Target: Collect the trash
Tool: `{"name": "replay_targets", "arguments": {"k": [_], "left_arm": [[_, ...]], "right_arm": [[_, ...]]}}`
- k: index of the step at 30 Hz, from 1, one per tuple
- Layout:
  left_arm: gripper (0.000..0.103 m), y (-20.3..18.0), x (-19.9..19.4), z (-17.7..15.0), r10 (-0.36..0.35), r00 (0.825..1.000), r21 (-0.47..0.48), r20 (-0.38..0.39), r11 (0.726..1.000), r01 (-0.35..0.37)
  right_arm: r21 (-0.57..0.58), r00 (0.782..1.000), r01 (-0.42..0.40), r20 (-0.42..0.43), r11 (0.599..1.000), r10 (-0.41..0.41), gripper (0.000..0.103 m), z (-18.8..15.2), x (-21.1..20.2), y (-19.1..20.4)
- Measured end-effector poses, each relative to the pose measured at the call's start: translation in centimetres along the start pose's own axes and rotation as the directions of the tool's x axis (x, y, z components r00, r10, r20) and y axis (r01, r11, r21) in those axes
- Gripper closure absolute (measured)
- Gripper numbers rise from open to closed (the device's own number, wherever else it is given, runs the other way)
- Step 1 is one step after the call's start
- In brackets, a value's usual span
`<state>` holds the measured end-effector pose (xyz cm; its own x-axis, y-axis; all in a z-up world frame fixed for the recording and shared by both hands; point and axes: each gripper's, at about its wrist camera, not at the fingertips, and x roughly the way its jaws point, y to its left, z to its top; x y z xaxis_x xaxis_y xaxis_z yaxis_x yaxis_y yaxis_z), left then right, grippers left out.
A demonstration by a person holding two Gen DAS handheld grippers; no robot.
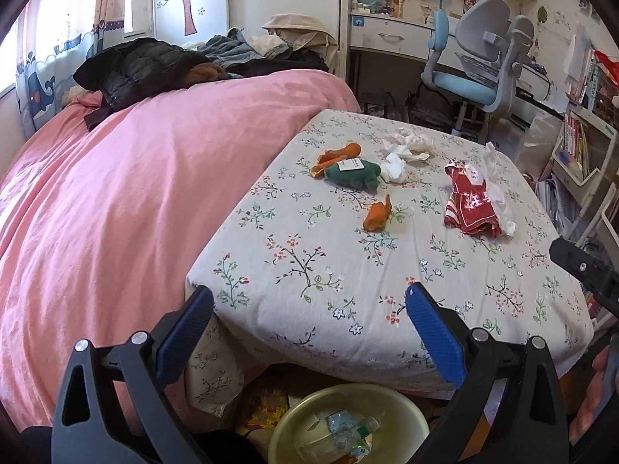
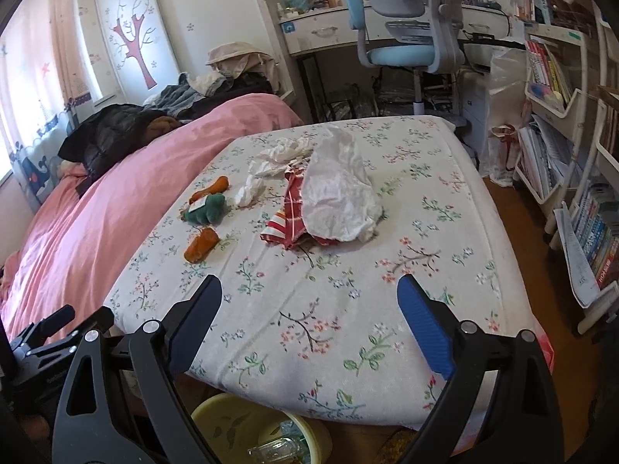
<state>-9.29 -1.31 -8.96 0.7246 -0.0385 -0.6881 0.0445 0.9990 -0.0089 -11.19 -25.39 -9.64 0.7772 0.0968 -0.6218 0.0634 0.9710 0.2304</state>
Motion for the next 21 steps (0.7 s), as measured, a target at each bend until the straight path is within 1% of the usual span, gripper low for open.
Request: {"name": "replay_targets", "arguments": {"k": [3,7,13,15,19,21], "left_arm": [[0.008,-0.3,0.2,0.1,-0.005,1.000,0.011,-0.005,1.000,0.005],[0.008,-0.9,0.4,0.6,-0.007,1.000,0.034,0.000,0.999,0.007],[0.008,-1.7,1.2,1.3,-0.007,1.000,0.054,-0.001,0.998,0.007],[0.008,-1.9,1.5,1.4,-0.006,1.000,0.059,-0.003,0.998,0.006],[0.008,-2.4,2.1,1.7,-0.002,1.000,0.064,-0.007,0.998,0.002],[0.008,-2.5,2.5,1.8,-0.001,1.000,0.067,-0.010,0.998,0.002]], "right_arm": [[-0.005,1.000,-0.010,-0.013,1.000,0.010,0.014,1.0,0.9,0.1],[-0.039,1.000,-0.011,-0.027,0.999,0.010,0.014,3.3,2.1,0.5],[-0.063,0.996,-0.021,-0.087,0.998,0.015,0.014,6.5,5.3,0.1],[-0.048,0.995,-0.027,-0.097,0.999,0.022,0.014,7.2,6.3,-0.3],[0.034,0.992,-0.055,-0.114,0.998,0.059,0.014,7.9,7.9,-1.6],[0.055,0.990,-0.066,-0.119,0.996,0.072,0.014,8.0,8.2,-2.0]]}}
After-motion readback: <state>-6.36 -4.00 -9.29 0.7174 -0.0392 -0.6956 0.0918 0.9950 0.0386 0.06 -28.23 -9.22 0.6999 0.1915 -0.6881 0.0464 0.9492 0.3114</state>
